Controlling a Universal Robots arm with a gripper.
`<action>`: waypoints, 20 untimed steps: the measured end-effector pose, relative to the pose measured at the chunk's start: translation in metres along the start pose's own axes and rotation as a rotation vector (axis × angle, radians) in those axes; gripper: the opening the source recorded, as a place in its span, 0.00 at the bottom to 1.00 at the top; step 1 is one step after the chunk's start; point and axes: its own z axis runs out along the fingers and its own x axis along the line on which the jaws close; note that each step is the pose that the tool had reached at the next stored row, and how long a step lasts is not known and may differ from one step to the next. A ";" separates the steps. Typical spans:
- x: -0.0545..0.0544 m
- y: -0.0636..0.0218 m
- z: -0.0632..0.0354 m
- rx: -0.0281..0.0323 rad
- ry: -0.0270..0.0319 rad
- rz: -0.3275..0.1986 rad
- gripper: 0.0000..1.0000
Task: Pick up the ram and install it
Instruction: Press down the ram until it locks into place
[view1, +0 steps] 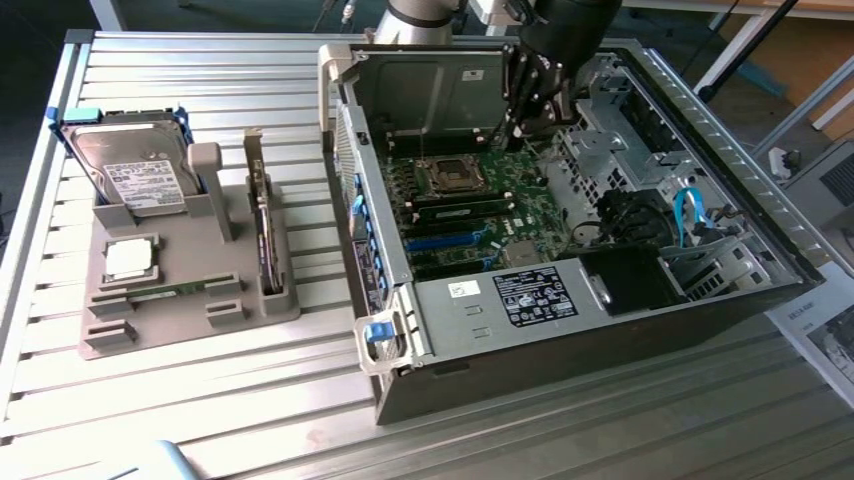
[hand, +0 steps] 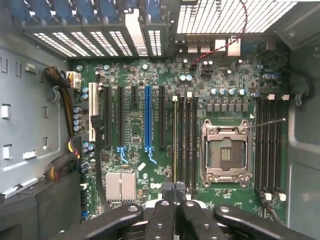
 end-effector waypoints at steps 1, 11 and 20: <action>0.000 0.0000 0.0000 0.0001 0.0000 0.000 0.10; 0.000 0.0000 -0.0001 0.0000 0.0002 0.000 0.10; 0.000 0.0000 -0.0001 -0.0026 0.0007 0.078 0.10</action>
